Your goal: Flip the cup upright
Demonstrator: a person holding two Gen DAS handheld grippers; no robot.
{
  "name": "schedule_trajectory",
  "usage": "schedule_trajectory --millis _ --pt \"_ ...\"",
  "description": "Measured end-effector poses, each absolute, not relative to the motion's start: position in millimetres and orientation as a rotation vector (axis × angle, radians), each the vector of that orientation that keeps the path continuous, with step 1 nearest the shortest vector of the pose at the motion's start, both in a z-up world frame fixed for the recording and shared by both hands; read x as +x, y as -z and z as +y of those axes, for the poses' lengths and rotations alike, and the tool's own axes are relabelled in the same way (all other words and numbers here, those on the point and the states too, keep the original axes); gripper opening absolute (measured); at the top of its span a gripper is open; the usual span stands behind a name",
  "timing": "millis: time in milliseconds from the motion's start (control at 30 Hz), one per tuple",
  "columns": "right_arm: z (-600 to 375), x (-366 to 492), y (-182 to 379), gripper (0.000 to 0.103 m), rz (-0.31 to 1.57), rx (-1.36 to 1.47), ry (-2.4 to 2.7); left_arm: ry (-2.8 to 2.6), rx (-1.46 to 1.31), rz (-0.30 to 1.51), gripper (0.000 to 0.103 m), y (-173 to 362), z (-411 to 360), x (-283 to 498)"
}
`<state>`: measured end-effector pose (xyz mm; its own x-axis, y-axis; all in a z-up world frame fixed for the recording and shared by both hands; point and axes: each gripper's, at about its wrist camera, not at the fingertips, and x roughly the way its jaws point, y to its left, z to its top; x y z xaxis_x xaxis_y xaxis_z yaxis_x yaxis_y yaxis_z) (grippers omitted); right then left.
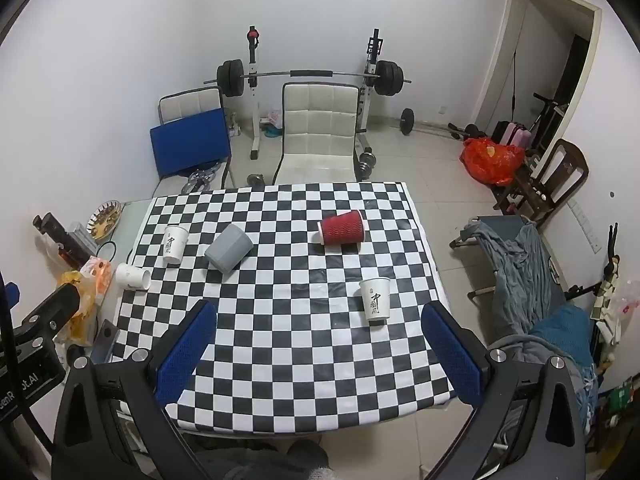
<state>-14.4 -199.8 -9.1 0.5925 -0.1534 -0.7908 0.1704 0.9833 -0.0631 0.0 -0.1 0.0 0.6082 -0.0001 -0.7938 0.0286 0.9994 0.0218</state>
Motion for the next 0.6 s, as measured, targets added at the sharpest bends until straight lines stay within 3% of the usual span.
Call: schedule_trajectory --millis 600 --pt "-197.5 -21.8 -0.8 0.103 0.912 0.018 0.186 0.022 0.021 0.91 0.103 -0.6 0.5 -0.9"
